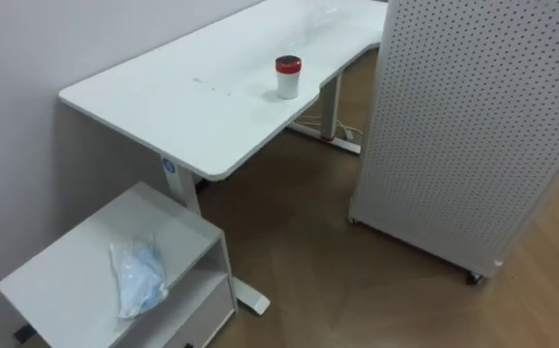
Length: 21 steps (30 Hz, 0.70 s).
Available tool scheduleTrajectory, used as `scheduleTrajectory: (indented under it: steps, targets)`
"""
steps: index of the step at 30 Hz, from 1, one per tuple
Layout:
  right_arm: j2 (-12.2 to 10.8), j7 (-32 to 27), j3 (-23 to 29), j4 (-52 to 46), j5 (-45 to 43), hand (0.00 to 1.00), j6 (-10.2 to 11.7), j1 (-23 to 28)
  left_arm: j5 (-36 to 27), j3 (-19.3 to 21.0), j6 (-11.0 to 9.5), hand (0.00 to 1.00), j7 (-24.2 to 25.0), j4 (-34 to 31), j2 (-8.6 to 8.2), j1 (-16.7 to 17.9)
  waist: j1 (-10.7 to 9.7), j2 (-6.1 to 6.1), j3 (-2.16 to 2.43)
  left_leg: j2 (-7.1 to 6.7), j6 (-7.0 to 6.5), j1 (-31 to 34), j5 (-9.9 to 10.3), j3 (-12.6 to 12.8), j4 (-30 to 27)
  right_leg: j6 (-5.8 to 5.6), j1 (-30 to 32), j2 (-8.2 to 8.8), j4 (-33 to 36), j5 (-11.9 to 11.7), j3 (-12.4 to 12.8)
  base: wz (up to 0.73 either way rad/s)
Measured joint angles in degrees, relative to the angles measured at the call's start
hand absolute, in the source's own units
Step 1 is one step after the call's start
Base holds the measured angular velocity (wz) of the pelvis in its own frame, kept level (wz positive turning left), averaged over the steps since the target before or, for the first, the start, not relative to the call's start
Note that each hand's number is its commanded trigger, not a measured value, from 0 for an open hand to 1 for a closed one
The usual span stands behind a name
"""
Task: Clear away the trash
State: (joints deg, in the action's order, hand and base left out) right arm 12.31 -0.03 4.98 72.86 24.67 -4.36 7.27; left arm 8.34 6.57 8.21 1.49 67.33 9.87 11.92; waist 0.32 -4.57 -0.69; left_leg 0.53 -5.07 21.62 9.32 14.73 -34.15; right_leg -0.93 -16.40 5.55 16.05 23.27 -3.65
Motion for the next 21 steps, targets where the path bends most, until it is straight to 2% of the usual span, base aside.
scheduleTrajectory:
  steps: [1,2,3,4,5,6,7,8,9,10,12,13,14,15,16,17,18,20,21]
  targets:
    - [-0.05,-0.18,-0.46,-0.15,0.0,1.0,0.0,-0.07,-0.07,-0.03,-0.03,0.0,-0.17,-0.01,0.01,-0.58,0.0,-0.04,0.01,-0.16,-0.21,-0.12,0.76,0.35,-0.39,-0.63,0.27,0.52,1.17,0.18,-0.99,0.11]
    - [-0.21,-0.57,-1.11,-0.5,-0.13,1.0,-0.06,-0.24,-0.43,-0.04,-0.08,0.0,-0.87,0.01,0.04,-1.97,-0.03,0.02,0.01,-0.78,-0.83,-0.42,1.85,1.05,-0.8,-1.21,1.49,1.62,4.89,0.25,-2.83,0.2]
    - [-0.28,-0.78,-1.27,-0.57,-0.22,1.0,-0.04,-1.0,-0.66,-0.01,-0.18,0.0,-1.57,-0.2,0.07,-3.13,0.01,0.01,-0.01,-1.52,-1.54,-0.72,2.29,1.19,-1.17,-2.12,3.32,2.55,9.47,-0.25,-3.64,0.28]
    - [-0.35,-1.17,-1.51,-0.53,-0.23,1.0,0.17,-1.68,-0.79,-0.05,-0.22,0.0,-2.69,-0.62,0.15,-3.92,-0.01,0.1,-0.05,-1.77,-2.19,-1.65,2.7,2.23,-1.53,-3.83,4.7,3.27,14.51,-2.07,-4.48,0.23]
    - [-0.43,-1.21,-1.53,-0.53,-0.25,1.0,0.4,-1.87,-0.79,-0.06,-0.3,0.0,-3.42,-0.94,0.18,-4.21,0.01,0.08,-0.05,-1.97,-2.57,-2.44,2.93,2.54,-1.02,-3.66,5.35,3.55,16.94,-3.44,-4.68,0.32]
    - [-0.56,-1.21,-1.55,-0.44,-0.2,1.0,0.94,-2.2,-0.73,-0.1,-0.74,0.0,-4.93,-1.16,0.19,-4.93,0.13,0.05,0.0,-2.73,-2.86,-4.56,3.36,2.42,0.93,-3.47,6.74,4.54,21.93,-7.02,-5.73,0.31]
    - [-0.57,-1.11,-1.55,-0.44,-0.11,1.0,1.1,-2.35,-0.65,-0.2,-0.96,0.0,-5.56,-1.43,0.22,-5.16,0.12,0.06,0.01,-3.17,-2.91,-5.65,3.54,2.18,2.17,-3.36,7.56,5.02,24.24,-9.27,-6.33,0.46]
    - [-0.47,-0.91,-1.55,-0.45,0.06,1.0,1.75,-2.59,-0.68,-0.85,-1.29,0.0,-6.77,-2.78,0.27,-5.89,0.13,0.28,0.14,-3.69,-2.97,-7.81,4.01,2.09,4.9,-3.37,9.3,5.81,28.34,-13.96,-7.57,0.37]
    - [-0.34,-0.69,-1.92,-0.5,0.03,1.0,2.41,-2.76,-0.6,-1.47,-1.84,0.0,-7.79,-4.31,0.25,-6.23,0.45,1.44,0.73,-3.5,-1.69,-9.03,5.15,0.8,7.46,-3.36,11.97,5.93,32.12,-16.15,-8.23,0.2]
    - [-0.3,-0.58,-2.99,-0.8,0.29,1.0,2.79,-4.04,-0.51,-1.71,-2.62,0.0,-9.16,-4.86,0.27,-7.41,1.43,1.57,0.52,-3.22,-1.48,-9.27,5.24,0.47,8.1,-2.99,16.25,6.96,36.34,-13.0,-8.58,0.0]
    - [-0.32,-0.52,-4.11,-1.14,0.42,1.0,3.39,-4.78,-0.3,-1.83,-3.45,0.0,-10.71,-4.77,0.04,-8.67,1.53,2.01,0.51,-2.99,-1.06,-9.75,4.98,-0.82,8.96,-2.08,20.09,7.57,38.19,-8.78,-9.28,0.06]
    - [-0.35,-0.76,-5.58,-1.64,0.27,1.0,4.28,-5.81,0.14,-2.55,-4.93,0.0,-12.48,-5.2,-0.4,-10.41,1.31,3.25,0.09,-1.88,-0.51,-10.85,4.79,-2.44,9.84,-1.92,24.96,7.31,35.23,-4.79,-9.17,0.28]
    - [-0.47,-1.01,-6.18,-1.67,0.35,1.0,4.61,-5.9,0.14,-2.67,-5.44,0.0,-12.77,-5.36,-0.47,-11.07,1.01,3.46,0.11,-1.49,-0.2,-11.15,4.65,-2.88,10.27,-2.02,26.07,7.21,32.62,-4.42,-9.05,0.44]
    - [-0.9,-1.11,-6.22,-1.64,0.9,1.0,5.35,-6.16,0.31,-2.87,-6.44,0.0,-13.76,-5.97,-0.42,-12.36,0.47,3.53,0.15,-0.99,0.51,-11.51,4.33,-3.81,10.91,-2.08,27.48,7.51,24.81,-4.45,-8.91,0.43]
    - [-1.1,-1.12,-6.27,-1.62,1.09,1.0,5.75,-6.2,0.45,-2.88,-6.56,0.0,-14.26,-7.01,-0.38,-12.65,0.19,3.52,0.13,-0.7,0.9,-11.52,4.41,-4.01,10.82,-2.4,27.76,7.74,19.73,-4.78,-9.05,0.47]
    - [-1.55,-1.08,-6.6,-1.56,0.99,1.0,6.26,-6.3,1.48,-2.89,-7.11,0.0,-15.43,-9.4,-0.27,-13.08,0.02,2.51,0.35,-0.13,2.03,-11.48,4.9,-3.99,10.21,-4.14,28.74,8.02,12.86,-9.23,-9.07,0.35]
    - [-1.68,-0.95,-6.65,-1.39,0.79,1.0,6.33,-6.23,2.02,-2.98,-7.4,0.0,-16.3,-11.65,-0.58,-13.33,0.1,2.94,1.13,0.95,3.15,-11.34,4.89,-4.06,9.62,-3.37,28.3,6.35,10.41,-10.35,-9.12,0.19]
    - [-1.56,0.0,-8.04,0.01,0.81,1.0,6.45,-7.45,2.75,-3.03,-8.38,0.0,-18.01,-14.65,-0.46,-14.06,0.17,3.08,1.0,2.21,4.48,-11.86,4.25,-4.65,10.98,-2.28,26.7,4.13,7.64,-11.48,-9.49,0.0]
    - [-1.51,0.86,-8.63,0.6,0.89,1.0,6.92,-7.59,2.78,-3.49,-9.42,0.0,-19.64,-14.8,-0.4,-15.15,-0.26,3.36,0.46,2.53,5.01,-12.8,3.91,-5.39,12.1,-1.99,25.33,3.28,6.31,-11.77,-10.04,0.0]
